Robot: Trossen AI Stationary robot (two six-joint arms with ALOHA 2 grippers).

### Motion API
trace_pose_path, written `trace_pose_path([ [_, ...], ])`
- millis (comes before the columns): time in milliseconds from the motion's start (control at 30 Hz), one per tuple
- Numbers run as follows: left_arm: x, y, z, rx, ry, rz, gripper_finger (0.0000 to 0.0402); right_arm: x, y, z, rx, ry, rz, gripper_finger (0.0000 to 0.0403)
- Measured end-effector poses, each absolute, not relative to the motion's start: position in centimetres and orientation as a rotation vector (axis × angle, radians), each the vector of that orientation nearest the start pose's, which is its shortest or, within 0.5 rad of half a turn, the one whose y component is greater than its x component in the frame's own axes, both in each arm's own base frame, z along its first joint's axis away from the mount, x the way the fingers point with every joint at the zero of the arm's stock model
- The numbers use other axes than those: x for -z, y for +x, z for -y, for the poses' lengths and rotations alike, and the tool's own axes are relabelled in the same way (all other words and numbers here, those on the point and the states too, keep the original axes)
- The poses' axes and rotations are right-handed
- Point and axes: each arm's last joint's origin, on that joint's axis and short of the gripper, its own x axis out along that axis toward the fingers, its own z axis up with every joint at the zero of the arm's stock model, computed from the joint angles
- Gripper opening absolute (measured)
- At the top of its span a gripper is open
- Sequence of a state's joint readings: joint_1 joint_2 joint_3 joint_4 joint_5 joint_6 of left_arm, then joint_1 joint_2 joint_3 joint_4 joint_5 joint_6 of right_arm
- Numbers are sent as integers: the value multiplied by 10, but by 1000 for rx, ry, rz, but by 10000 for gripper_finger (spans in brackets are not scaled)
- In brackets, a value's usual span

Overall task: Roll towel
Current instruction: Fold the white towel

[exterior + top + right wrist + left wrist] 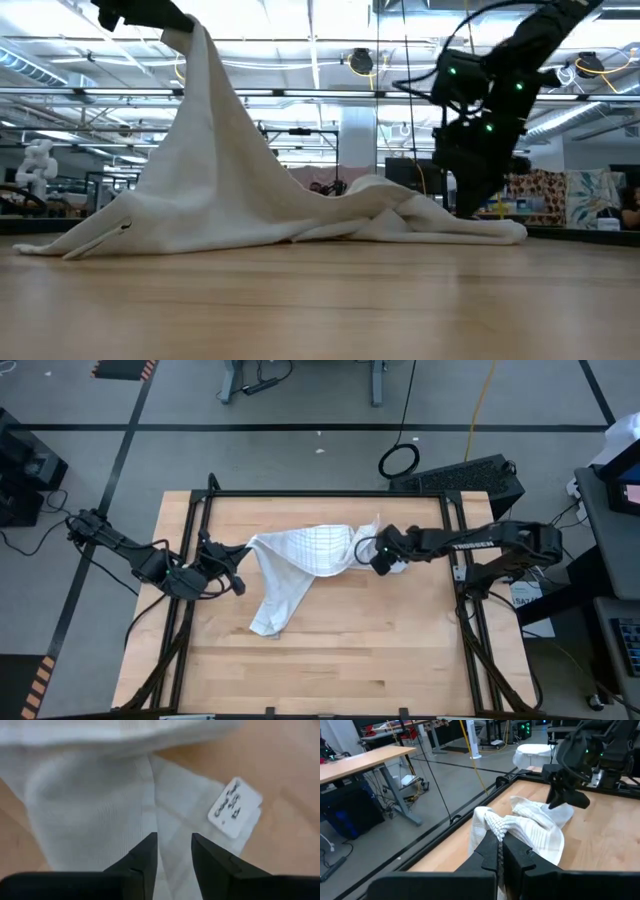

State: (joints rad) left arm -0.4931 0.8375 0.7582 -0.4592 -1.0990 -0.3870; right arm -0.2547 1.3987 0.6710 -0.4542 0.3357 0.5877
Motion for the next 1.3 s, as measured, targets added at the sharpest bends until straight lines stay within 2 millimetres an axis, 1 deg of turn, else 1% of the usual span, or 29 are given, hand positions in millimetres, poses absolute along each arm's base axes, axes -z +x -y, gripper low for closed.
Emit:
trace_pose_path([
  [133, -299, 155, 54, -649, 19, -260, 6, -140, 213, 60, 884, 501, -1018, 88],
  [267, -299, 155, 54, -649, 20, -260, 6, -126, 203, 47, 909, 561, -1034, 71],
  [400, -299, 155, 54, -650, 20, -260, 6, -122, 203, 29, 876, 622, -1014, 58],
  [500, -299, 155, 54, -650, 20, -260, 6, -122, 209, 9, 780, 707, -992, 51],
  [667, -299, 155, 52, -670, 24, -258, 6, -128, 223, -41, 529, 853, -886, 48],
  [767, -299, 156, 49, -690, 24, -259, 6, -139, 228, -70, 425, 880, -738, 47],
  [800, -299, 156, 48, -699, 24, -259, 6, -141, 228, -77, 407, 875, -713, 47],
  [867, -298, 157, 45, -718, 30, -262, 6, -144, 226, -87, 411, 855, -718, 47],
  [933, -298, 158, 42, -738, 28, -264, 6, -150, 227, -91, 442, 816, -752, 47],
  [1033, -298, 159, 38, -764, 25, -265, 6, -160, 226, -89, 545, 696, -841, 47],
  [1167, -298, 160, 34, -783, 18, -267, 6, -176, 223, -76, 724, 524, -889, 47],
  [1233, -298, 160, 33, -788, 12, -265, 6, -177, 221, -68, 754, 465, -935, 47],
  [1300, -298, 160, 32, -792, 10, -265, 6, -174, 220, -61, 765, 446, -971, 47],
])
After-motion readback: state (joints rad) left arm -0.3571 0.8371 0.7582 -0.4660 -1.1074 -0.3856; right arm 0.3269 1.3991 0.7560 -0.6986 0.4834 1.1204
